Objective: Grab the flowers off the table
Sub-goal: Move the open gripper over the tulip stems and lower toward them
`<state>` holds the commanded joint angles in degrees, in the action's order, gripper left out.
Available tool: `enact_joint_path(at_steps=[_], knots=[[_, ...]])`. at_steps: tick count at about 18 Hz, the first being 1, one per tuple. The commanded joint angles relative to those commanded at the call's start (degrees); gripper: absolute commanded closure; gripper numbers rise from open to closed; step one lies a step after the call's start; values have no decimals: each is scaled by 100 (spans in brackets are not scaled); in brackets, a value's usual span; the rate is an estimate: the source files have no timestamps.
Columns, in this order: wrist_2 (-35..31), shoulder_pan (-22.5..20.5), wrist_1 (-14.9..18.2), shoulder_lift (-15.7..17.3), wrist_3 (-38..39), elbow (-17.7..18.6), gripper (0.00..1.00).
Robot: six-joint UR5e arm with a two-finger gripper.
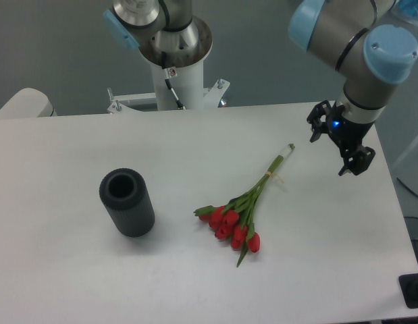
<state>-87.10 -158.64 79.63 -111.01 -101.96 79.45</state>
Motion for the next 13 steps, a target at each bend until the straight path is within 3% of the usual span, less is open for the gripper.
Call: enact_joint_path(at_steps=[6,11,13], knots=[[-35,131,-44,0,202,158,0],[-26,360,-351,9,1008,553,0],[-44,457,-692,9,1379,729,0]])
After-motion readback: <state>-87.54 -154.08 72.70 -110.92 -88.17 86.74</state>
